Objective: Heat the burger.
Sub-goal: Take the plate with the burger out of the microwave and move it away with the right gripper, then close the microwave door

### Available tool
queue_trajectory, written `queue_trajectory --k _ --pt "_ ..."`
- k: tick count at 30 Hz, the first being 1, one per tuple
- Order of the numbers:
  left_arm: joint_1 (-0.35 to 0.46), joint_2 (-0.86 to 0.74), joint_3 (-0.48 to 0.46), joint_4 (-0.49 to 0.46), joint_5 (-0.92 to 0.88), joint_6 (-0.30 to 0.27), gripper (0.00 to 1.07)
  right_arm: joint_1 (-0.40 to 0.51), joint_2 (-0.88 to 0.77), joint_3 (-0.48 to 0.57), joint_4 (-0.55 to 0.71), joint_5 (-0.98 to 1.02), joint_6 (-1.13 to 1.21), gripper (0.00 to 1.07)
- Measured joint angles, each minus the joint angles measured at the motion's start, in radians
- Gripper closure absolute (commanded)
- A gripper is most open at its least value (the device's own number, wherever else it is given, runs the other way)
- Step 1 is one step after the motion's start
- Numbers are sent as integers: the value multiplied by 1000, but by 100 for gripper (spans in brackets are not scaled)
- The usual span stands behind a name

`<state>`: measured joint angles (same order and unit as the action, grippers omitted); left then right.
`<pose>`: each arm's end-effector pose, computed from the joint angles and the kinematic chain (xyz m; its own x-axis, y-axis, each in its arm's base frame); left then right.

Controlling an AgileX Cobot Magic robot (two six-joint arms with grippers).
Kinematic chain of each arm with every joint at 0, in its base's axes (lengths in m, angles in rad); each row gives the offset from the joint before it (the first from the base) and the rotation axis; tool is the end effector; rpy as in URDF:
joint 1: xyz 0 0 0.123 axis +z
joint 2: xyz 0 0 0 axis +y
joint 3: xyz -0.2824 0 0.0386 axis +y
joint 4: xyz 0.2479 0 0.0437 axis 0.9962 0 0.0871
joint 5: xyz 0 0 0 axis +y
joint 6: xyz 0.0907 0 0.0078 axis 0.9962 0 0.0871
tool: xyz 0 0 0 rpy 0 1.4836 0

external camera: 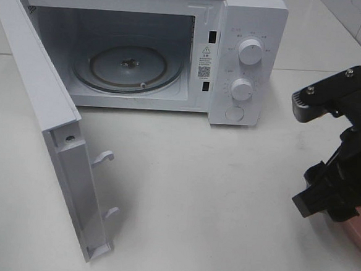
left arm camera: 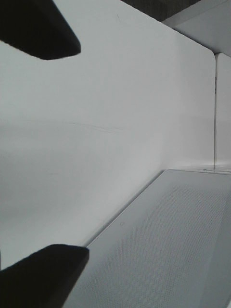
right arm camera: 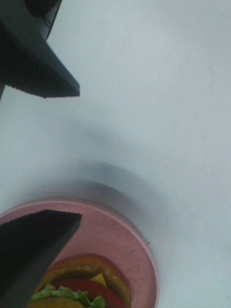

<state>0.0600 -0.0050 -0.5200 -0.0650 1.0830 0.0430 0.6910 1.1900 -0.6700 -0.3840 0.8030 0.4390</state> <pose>-0.0087 -0.0058 0.2810 -0.4521 -0.0147 -0.8919 -0.0031 0.9999 -0.0148 0.1694 0.1082 0.2326 -0.7965 -0.4529 -0.4006 -0.4126 0.8914 -0.1876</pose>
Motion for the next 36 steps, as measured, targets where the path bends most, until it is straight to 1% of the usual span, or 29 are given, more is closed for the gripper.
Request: queue_trajectory --k 1,2,3,4,5,7,9,12,14,15,17,20,22,23,25,26,27,28,29,30,31,32,33,35,36 --pt "0 0 0 0 0 0 9 0 0 0 0 0 0 31" --pt "0 0 0 0 0 0 9 0 -36 -13 43 12 -41 25" --pt "0 0 0 0 0 0 9 0 -56 -17 60 21 -58 23" --pt "0 0 0 0 0 0 9 0 -56 -17 60 21 -58 23" --pt "0 0 0 0 0 0 9 0 -91 -20 83 38 -73 22" --pt "0 0 0 0 0 0 9 0 -107 -21 90 51 -82 23" --pt "0 0 0 0 0 0 9 0 -159 -22 107 117 -118 24" --pt "0 0 0 0 0 0 9 0 -173 -22 109 139 -124 24" --pt "0 0 0 0 0 0 9 0 -222 -22 112 204 -140 27" --pt "0 0 0 0 0 0 9 0 -222 -22 112 204 -140 27" --pt "0 0 0 0 0 0 9 0 -290 -22 115 277 -167 29" --pt "0 0 0 0 0 0 9 0 -311 -22 119 294 -175 29" --pt "0 0 0 0 0 0 9 0 -414 -22 154 330 -213 30" --pt "0 0 0 0 0 0 9 0 -414 -22 154 330 -213 30" --pt "0 0 0 0 0 0 9 -6 -504 -22 176 348 -246 30" --pt "0 0 0 0 0 0 9 -6 -504 -22 176 348 -246 30" --pt "0 0 0 0 0 0 9 -14 -529 -22 184 350 -253 30" --pt "0 0 0 0 0 0 9 -50 -590 -20 192 351 -276 30" --pt "0 0 0 0 0 0 9 -50 -590 -20 192 351 -276 30" --pt "0 0 0 0 0 0 9 -73 -620 -15 197 351 -290 30" --pt "0 0 0 0 0 0 9 -107 -678 0 208 348 -308 31" --pt "0 0 0 0 0 0 9 -107 -678 0 208 348 -308 31" --pt "0 0 0 0 0 0 9 -136 -741 19 223 342 -319 31" --pt "0 0 0 0 0 0 9 -148 -765 29 234 340 -323 31" --pt "0 0 0 0 0 0 9 -182 -824 46 246 333 -328 31"
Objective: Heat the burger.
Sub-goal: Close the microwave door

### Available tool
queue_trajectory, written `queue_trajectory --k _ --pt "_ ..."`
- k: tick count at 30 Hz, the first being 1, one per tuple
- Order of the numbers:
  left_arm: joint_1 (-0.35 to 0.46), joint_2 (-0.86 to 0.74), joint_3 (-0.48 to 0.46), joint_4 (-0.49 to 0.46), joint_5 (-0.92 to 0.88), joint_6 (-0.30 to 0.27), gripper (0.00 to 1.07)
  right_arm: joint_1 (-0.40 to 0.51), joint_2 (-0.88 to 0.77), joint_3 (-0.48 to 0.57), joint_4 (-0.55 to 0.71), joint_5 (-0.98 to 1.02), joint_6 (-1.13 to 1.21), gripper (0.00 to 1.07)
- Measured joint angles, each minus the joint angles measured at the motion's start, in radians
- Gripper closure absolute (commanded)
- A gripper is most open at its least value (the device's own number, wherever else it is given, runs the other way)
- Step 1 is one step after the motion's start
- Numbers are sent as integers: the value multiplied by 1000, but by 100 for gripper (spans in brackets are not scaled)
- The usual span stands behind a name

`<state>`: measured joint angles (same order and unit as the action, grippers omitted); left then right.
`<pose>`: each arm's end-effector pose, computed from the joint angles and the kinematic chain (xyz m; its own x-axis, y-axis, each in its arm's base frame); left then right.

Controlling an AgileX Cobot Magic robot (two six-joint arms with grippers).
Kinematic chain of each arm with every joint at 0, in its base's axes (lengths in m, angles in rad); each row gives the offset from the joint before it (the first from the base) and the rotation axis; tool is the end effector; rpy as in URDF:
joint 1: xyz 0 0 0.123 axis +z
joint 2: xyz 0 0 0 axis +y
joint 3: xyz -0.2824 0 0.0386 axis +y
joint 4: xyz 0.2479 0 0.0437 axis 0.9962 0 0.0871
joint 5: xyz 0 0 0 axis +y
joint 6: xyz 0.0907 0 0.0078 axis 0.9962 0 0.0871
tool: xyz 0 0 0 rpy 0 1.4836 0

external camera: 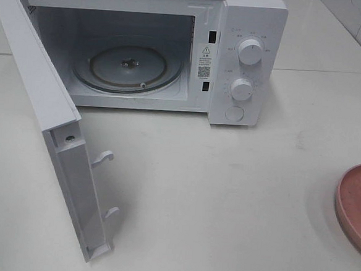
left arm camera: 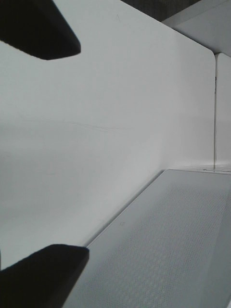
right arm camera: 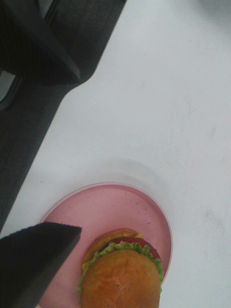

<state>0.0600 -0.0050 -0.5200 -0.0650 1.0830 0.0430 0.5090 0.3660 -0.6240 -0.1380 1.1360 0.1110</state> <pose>-0.0087 -0.0058 0.2810 -0.4521 -0.0147 -0.8919 -0.0031 0.9999 -0.0148 0.0425 0.0107 0.3015 -0.6391 -0.2969 -0.7095 -0.3735 0.9262 -0.0512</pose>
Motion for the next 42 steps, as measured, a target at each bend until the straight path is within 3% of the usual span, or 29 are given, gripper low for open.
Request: queue_trajectory --k 11,22,42 --pt "0 0 0 0 0 0 9 -188 -243 84 45 -38 -53 31" --pt "0 0 0 0 -1 0 9 -330 -370 120 60 -114 -60 31" --pt "0 0 0 0 -1 0 9 -353 -370 126 68 -126 -68 32"
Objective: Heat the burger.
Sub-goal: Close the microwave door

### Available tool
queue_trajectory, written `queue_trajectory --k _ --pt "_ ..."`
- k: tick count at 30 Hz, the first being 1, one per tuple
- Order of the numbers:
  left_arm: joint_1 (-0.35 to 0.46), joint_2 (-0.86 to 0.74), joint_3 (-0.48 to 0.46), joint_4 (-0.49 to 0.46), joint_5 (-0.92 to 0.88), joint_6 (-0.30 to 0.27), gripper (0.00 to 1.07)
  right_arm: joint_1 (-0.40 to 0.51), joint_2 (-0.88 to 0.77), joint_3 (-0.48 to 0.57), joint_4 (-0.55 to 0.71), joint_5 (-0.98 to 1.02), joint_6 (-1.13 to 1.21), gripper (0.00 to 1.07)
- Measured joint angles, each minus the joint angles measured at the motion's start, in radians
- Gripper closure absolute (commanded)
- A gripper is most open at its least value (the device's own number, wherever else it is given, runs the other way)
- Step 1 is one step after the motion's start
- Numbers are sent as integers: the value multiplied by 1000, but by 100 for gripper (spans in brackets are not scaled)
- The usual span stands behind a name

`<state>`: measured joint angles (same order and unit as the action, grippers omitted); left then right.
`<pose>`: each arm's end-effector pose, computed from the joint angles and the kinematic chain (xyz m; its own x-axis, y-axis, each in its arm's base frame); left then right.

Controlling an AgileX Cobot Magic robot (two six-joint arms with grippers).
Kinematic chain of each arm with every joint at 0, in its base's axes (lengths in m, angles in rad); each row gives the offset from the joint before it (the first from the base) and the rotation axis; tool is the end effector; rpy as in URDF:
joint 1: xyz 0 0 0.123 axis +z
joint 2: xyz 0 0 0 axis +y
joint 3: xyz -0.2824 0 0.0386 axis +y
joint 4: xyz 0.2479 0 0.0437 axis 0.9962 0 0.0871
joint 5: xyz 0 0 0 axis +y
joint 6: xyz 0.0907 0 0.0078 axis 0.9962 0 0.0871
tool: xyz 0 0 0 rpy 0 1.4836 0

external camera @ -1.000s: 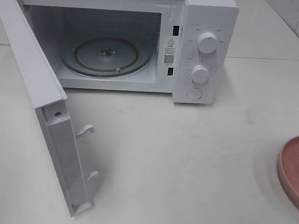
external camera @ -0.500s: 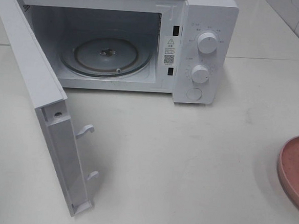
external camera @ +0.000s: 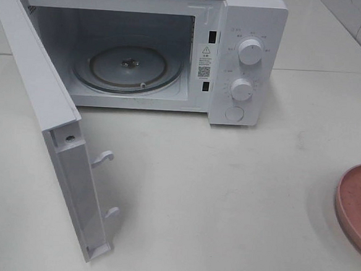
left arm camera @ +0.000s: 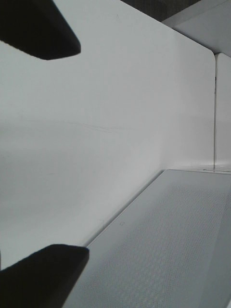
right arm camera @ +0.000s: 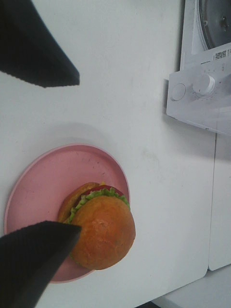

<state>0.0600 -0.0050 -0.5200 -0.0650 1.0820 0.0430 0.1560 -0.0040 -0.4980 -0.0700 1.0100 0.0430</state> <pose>-0.0086 -0.0058 0.2811 -0.4512 -0.0147 -0.8923 -0.0032 0.9999 -0.0148 -0.0025 -0.0058 0.2809 -0.4031 -0.0576 -0.9133 -0.0994 0.9949 -0.0189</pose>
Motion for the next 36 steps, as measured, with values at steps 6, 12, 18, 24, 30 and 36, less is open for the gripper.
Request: queue_trajectory --k 6,12,18,24,30,36 --pt "0 0 0 0 0 0 9 0 0 0 0 0 0 32" --pt "0 0 0 0 0 0 9 0 0 0 0 0 0 32" --pt "0 0 0 0 0 0 9 0 0 0 0 0 0 32" --pt "0 0 0 0 0 0 9 0 0 0 0 0 0 32" --pt "0 0 0 0 -1 0 9 0 0 0 0 0 0 32" --pt "0 57 -35 0 -35 0 21 0 0 0 0 0 0 32"
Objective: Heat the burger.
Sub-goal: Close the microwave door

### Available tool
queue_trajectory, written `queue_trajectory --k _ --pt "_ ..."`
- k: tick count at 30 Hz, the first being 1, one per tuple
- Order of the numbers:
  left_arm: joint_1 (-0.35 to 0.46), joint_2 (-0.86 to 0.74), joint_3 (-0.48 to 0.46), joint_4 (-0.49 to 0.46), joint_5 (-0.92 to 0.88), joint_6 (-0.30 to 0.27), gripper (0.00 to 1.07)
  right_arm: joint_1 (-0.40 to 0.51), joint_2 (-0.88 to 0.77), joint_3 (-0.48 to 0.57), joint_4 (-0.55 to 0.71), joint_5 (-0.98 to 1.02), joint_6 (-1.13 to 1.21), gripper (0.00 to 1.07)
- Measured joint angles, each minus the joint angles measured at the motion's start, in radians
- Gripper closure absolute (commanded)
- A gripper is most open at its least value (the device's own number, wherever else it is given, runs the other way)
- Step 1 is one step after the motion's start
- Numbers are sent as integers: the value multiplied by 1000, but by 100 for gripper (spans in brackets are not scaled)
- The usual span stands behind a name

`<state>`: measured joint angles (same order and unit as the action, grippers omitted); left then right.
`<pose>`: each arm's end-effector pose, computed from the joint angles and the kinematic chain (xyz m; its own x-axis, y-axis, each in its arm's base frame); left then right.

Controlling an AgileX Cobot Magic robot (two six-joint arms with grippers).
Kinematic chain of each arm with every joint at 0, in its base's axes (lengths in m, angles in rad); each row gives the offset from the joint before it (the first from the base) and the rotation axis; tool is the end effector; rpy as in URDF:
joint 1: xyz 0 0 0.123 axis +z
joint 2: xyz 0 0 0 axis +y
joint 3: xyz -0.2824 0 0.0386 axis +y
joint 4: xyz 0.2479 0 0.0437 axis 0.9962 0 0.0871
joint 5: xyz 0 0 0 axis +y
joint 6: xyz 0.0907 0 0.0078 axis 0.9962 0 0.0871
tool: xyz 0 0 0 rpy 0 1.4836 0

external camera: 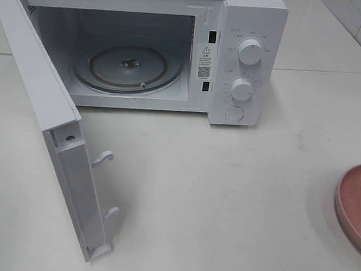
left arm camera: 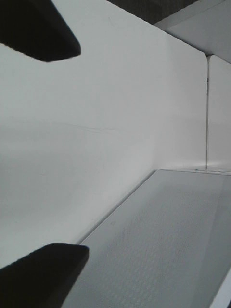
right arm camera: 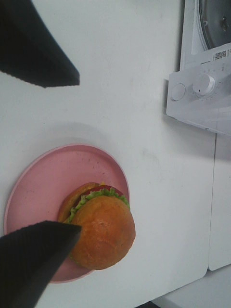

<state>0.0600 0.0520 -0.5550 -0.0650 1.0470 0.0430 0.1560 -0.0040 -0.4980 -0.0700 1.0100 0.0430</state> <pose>-0.0020 -0.0053 0.2939 -0.4395 -0.0159 -0.8981 -0.0049 0.9999 -0.0154 -0.0025 -0.0058 0.2809 -0.4031 -0.0576 -0.9133 -0.0994 0.9949 -0.0189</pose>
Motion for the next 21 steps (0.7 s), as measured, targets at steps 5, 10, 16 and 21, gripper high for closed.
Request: queue_trajectory --k 5,10,16,21 --pt "0 68 -1 0 -40 0 45 0 0 0 0 0 0 32" --pt "0 174 -1 -8 -91 0 79 0 0 0 0 0 0 32" --pt "0 331 1 -11 -219 0 107 0 0 0 0 0 0 32" --pt "0 414 69 -16 -437 1 107 0 0 0 0 0 0 32"
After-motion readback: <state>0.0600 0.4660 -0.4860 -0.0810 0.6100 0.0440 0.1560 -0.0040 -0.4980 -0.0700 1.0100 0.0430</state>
